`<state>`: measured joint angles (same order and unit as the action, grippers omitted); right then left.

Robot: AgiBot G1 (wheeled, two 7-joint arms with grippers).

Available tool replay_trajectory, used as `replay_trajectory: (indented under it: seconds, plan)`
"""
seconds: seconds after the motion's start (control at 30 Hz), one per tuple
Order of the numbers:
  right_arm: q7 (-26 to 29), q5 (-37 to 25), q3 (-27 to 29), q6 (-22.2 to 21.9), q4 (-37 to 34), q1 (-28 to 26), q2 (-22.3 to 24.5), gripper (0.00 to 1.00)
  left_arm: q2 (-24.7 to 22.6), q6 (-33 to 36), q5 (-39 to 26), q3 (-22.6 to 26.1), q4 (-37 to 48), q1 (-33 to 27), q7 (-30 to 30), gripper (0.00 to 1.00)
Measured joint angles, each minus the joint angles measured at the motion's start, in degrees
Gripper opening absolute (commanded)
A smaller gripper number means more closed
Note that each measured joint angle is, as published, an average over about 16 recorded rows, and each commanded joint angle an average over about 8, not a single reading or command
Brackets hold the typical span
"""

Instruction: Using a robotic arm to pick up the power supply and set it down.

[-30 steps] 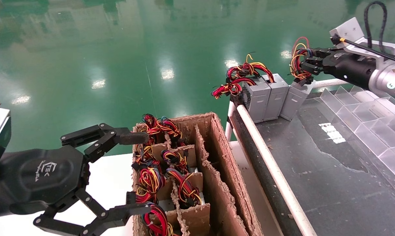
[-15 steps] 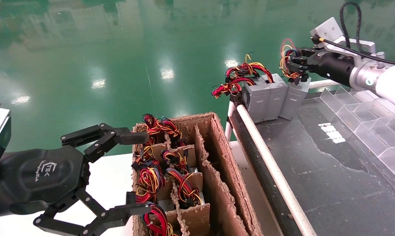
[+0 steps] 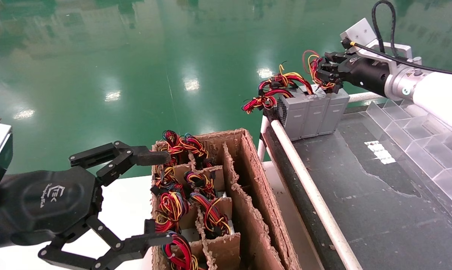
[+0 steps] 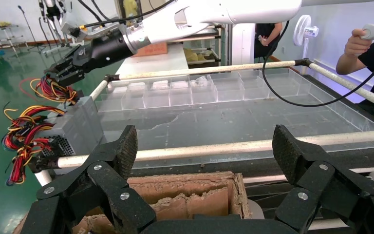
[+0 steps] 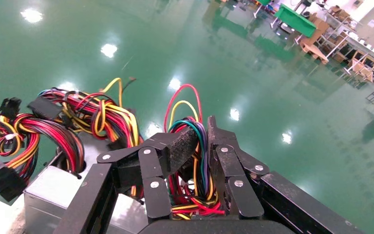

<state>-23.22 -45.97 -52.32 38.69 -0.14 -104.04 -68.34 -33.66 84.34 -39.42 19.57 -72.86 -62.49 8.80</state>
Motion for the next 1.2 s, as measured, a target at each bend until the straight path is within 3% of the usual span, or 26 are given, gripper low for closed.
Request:
replay_trajectory:
  seconds: [0.17,0.2,0.8,1.2]
  plan:
    - [0.2,-0.2,-0.1,-0.1,-0.1,0.2,0.0,0.98,0.0,0.0,0.0,0.0,0.0,0.0,0.0,1.0]
    - [0.2,-0.2,-0.1,-0.1,-0.1,0.2,0.0,1.0,0.0,0.0,0.0,0.0,0.0,0.0,0.0,1.0]
    - [0.6,0.1,0.1,0.7,0.2,-0.6,1.3,1.0,0.0,0.0,0.0,0.0,0.0,0.0,0.0,1.0]
    - [3.5,3.2,2.2,5.6,0.4,-1.6,4.0,1.0,0.0,0.0,0.0,0.0,0.0,0.0,0.0,1.0]
